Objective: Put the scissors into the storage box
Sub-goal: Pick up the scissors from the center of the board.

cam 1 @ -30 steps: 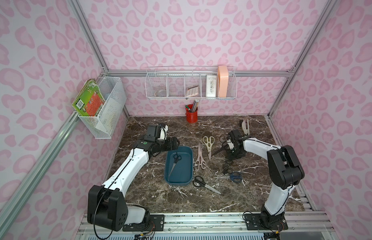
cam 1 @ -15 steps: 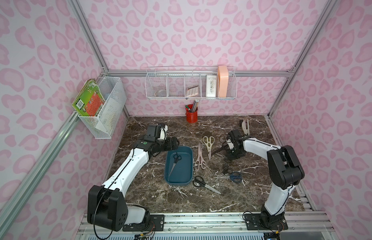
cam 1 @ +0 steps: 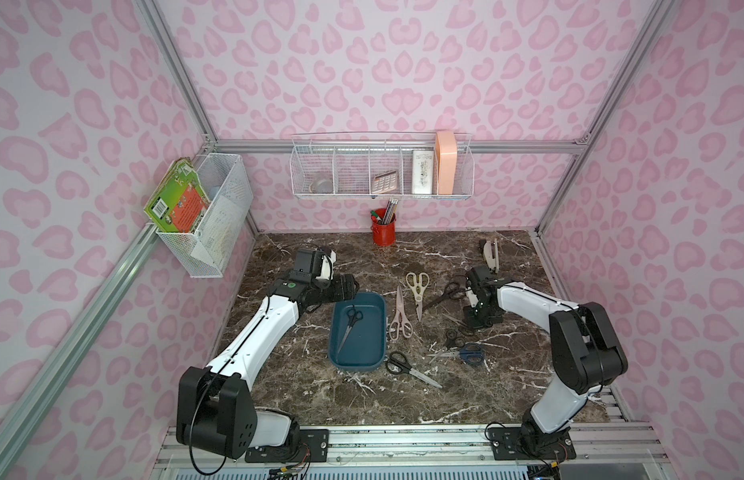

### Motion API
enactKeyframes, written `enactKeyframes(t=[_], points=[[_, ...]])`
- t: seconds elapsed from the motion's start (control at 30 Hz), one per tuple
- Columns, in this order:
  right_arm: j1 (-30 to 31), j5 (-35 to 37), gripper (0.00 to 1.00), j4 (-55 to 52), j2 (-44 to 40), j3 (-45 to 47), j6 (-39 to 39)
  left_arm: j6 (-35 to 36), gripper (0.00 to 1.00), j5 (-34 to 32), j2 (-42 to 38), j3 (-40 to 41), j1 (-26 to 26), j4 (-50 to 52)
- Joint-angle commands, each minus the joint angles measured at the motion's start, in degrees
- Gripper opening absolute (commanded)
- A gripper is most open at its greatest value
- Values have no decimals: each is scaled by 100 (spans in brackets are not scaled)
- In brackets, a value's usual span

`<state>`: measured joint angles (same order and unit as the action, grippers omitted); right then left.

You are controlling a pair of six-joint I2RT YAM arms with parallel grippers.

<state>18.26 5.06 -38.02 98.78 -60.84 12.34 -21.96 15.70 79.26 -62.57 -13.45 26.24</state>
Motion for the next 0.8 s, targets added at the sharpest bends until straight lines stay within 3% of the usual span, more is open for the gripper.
enactKeyframes(t=[0.0,0.3,0.57,0.77], points=[[-131,-91,0,-102,-144,8,154,55,90,56,19,-28,3,22],[-83,-292,0,-469,-450,-450,424,16,90,-73,-17,-24,18,42],[1510,-355,0,-882,-385,-1579,1067,-50,90,13,-30,-58,650,74],[2863,-365,0,-972,667,-3122,1284,143,90,-402,-245,-112,1087,212]])
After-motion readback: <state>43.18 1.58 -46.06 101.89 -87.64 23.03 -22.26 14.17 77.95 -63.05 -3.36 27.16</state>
